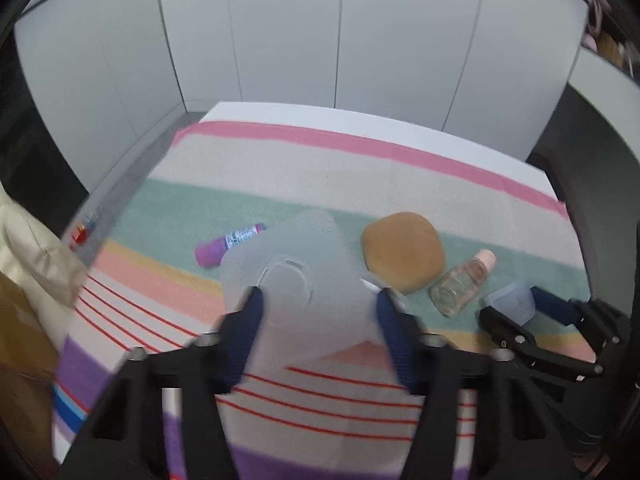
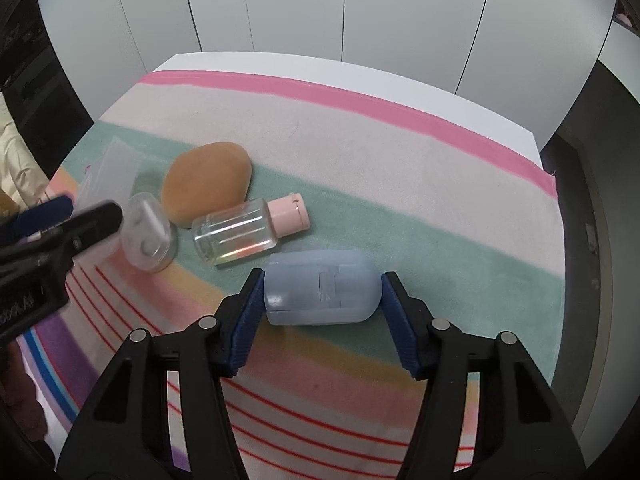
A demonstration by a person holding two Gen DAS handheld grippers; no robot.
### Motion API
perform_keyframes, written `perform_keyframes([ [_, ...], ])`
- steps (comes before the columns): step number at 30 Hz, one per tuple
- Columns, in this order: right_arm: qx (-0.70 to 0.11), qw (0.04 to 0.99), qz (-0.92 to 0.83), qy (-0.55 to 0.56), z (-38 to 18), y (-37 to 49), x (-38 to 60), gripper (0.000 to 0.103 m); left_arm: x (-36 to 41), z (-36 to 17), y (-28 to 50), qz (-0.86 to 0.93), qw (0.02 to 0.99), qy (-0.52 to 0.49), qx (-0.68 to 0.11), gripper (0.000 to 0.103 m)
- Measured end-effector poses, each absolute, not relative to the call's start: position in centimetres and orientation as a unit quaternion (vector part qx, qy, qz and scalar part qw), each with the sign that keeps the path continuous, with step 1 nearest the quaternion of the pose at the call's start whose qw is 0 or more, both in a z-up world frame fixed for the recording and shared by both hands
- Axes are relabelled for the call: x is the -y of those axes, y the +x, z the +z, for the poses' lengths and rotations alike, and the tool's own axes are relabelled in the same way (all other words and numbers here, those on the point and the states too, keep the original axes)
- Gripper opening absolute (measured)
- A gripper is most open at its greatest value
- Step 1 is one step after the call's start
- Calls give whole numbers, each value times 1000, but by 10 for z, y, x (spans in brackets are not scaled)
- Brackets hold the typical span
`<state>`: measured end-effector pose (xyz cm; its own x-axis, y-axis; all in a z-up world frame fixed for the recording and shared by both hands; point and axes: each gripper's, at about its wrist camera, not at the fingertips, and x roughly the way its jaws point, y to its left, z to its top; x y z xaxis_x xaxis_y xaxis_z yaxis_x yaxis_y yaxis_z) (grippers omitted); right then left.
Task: Organize objects
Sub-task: 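Move the left tool to the clear square case while the right tool approaches the light blue case, then grasp the clear square case with the left tool while the right tool grasps the light blue case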
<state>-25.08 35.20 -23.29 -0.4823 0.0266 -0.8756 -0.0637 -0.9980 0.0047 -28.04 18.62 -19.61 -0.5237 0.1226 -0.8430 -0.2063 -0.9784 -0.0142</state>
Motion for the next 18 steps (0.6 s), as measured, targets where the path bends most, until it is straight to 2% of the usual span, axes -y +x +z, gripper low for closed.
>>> perform_keyframes([
  [8,-35,34,857,-513,-224,-235,-350,60,-176,-194,-273,861,97,-498,-25,41],
  [13,-46,36,854,-517,-226,-221,-355,60,-169,-197,-255,858,107,-499,-61,44],
  [14,-46,36,854,-517,-227,-220,-355,60,-169,-198,-250,856,110,-501,-70,47],
  [16,-47,36,853,-519,-228,-217,-355,60,-167,-201,-243,845,122,-514,-75,62],
  [18,-47,37,852,-520,-229,-215,-356,60,-159,-205,-239,839,128,-525,-61,83],
])
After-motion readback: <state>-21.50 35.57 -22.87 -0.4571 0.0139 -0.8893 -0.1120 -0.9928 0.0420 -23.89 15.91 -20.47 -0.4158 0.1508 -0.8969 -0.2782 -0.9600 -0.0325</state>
